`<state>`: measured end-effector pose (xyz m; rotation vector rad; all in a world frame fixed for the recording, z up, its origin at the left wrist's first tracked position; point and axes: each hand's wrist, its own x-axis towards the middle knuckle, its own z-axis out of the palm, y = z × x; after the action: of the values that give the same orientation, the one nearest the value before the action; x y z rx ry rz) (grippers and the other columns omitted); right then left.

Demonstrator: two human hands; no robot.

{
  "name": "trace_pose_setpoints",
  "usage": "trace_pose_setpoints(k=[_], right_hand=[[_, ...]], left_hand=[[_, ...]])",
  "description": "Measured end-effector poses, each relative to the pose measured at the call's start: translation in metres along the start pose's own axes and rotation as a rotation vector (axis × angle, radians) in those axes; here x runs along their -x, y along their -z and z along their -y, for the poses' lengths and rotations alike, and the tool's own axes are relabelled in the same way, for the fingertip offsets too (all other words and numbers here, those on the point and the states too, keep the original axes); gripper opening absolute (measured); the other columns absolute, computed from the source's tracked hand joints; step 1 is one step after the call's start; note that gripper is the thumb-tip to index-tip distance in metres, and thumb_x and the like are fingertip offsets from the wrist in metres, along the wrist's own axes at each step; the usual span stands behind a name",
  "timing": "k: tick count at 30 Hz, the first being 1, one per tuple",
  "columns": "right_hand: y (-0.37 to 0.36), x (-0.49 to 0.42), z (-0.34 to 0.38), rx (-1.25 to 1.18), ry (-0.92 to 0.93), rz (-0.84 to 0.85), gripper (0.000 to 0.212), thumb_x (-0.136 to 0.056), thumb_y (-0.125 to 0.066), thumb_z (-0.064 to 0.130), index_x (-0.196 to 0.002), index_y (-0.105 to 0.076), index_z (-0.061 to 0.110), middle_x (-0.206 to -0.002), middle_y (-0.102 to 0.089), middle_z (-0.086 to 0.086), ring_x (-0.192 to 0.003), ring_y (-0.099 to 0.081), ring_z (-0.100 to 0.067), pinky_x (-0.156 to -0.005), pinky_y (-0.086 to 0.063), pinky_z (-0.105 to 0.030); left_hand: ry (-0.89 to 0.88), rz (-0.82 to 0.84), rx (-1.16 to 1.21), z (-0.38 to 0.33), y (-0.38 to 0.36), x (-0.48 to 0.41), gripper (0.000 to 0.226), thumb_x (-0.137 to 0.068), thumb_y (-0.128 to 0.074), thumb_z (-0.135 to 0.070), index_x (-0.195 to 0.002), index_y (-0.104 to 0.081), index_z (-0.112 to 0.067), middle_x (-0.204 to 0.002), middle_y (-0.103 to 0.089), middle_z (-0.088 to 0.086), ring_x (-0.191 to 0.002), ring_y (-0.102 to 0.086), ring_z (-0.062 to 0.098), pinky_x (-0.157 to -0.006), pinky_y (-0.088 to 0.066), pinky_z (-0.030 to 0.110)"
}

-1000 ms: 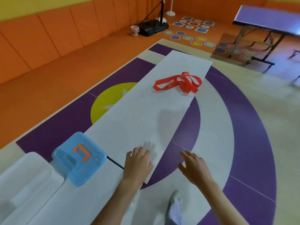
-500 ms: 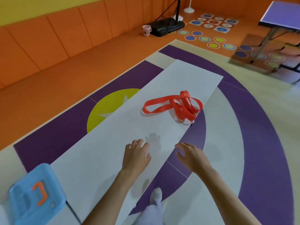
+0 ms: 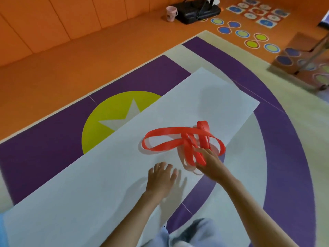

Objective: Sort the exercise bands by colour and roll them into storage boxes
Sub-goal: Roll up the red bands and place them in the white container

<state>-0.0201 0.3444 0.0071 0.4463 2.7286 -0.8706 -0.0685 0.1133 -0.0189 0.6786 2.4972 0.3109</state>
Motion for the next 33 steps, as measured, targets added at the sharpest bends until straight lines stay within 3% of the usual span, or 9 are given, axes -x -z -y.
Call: trace_pose_setpoints(k=[3,7,10,16,19,22,25,28,33], right_hand=[[0.026,-0.049,-0.017,-0.018,-0.039,-0.079,0.049,-0.095,-0.071,0.025,-0.142,-0.057,0.024,-0.136,-0.061,-0.012,-0.124,-0.057,-0.036,-0.103,-0.048,-0.053],[0.045,-0.111,-0.049,0.106,-0.189,-0.031,0.057,-0.097,-0.062,0.036,-0.150,-0.044,0.028,-0.144,-0.056,-0.006,-0.128,-0.056,-0.035,-0.100,-0.047,-0.048],[0.055,-0.153,-0.069,0.059,-0.291,0.123,0.064,-0.099,-0.056,0.046,-0.155,-0.033,0.026,-0.147,-0.057,-0.005,-0.127,-0.060,-0.034,-0.100,-0.048,-0.047],[0.055,-0.185,-0.097,-0.186,-0.183,0.379,0.079,-0.092,-0.072,0.043,-0.156,-0.025,0.038,-0.125,-0.065,0.005,-0.113,-0.068,-0.030,-0.091,-0.053,-0.045],[0.047,-0.195,-0.118,-0.211,-0.159,0.396,0.080,-0.083,-0.070,0.064,-0.152,-0.033,0.044,-0.130,-0.068,0.006,-0.113,-0.070,-0.025,-0.092,-0.054,-0.041],[0.049,-0.196,-0.127,-0.324,-0.169,0.449,0.080,-0.081,-0.075,0.063,-0.151,-0.040,0.043,-0.128,-0.068,0.007,-0.115,-0.069,-0.021,-0.095,-0.055,-0.041],[0.053,-0.202,-0.127,-0.257,-0.067,0.512,0.059,-0.090,-0.075,0.045,-0.140,-0.044,0.048,-0.129,-0.059,0.013,-0.119,-0.065,-0.019,-0.101,-0.054,-0.040],[0.054,-0.209,-0.124,-0.180,0.085,0.560,0.071,-0.092,-0.071,0.049,-0.154,-0.039,0.036,-0.138,-0.039,0.015,-0.123,-0.058,-0.020,-0.103,-0.048,-0.034],[0.049,-0.220,-0.134,-0.391,0.084,0.588,0.049,-0.093,-0.067,0.049,-0.138,-0.048,0.051,-0.141,-0.044,0.006,-0.119,-0.058,-0.014,-0.105,-0.052,-0.038]], left_hand=[[0.056,0.039,0.179,-0.021,0.008,-0.040,0.052,-0.110,-0.033,-0.054,-0.150,-0.044,-0.025,-0.152,-0.049,0.003,-0.139,-0.045,0.025,-0.114,-0.040,0.045],[0.246,0.097,0.581,-0.039,0.002,-0.107,0.070,-0.095,-0.045,-0.066,-0.154,-0.041,-0.029,-0.157,-0.049,0.000,-0.146,-0.046,0.028,-0.118,-0.040,0.049],[0.439,0.073,0.810,-0.060,0.011,-0.143,0.057,-0.097,-0.066,-0.034,-0.148,-0.047,-0.019,-0.142,-0.056,0.000,-0.133,-0.054,0.021,-0.106,-0.043,0.034],[0.736,-0.068,1.178,-0.096,0.016,-0.189,0.016,-0.087,-0.073,-0.029,-0.095,-0.071,-0.015,-0.087,-0.077,-0.001,-0.079,-0.073,0.007,-0.087,-0.060,0.033],[0.936,-0.108,1.281,-0.086,-0.028,-0.220,0.074,-0.060,-0.079,-0.052,-0.120,-0.067,-0.011,-0.114,-0.077,0.010,-0.100,-0.076,0.023,-0.095,-0.060,0.048],[1.100,-0.200,1.367,-0.093,-0.036,-0.235,0.131,-0.048,-0.083,-0.065,-0.155,-0.033,-0.010,-0.147,-0.051,0.016,-0.128,-0.061,0.033,-0.105,-0.053,0.049],[1.172,-0.256,1.416,-0.108,-0.014,-0.240,0.136,-0.043,-0.086,-0.066,-0.157,-0.031,-0.015,-0.147,-0.047,0.014,-0.126,-0.060,0.036,-0.104,-0.054,0.052],[1.224,-0.239,1.501,-0.093,-0.051,-0.257,0.135,-0.028,-0.094,-0.072,-0.143,-0.039,-0.030,-0.133,-0.055,0.013,-0.112,-0.067,0.037,-0.093,-0.060,0.057],[1.194,-0.276,1.498,-0.110,-0.057,-0.261,0.152,-0.026,-0.096,-0.079,-0.152,-0.019,-0.044,-0.143,-0.054,0.011,-0.126,-0.062,0.037,-0.100,-0.057,0.054]])
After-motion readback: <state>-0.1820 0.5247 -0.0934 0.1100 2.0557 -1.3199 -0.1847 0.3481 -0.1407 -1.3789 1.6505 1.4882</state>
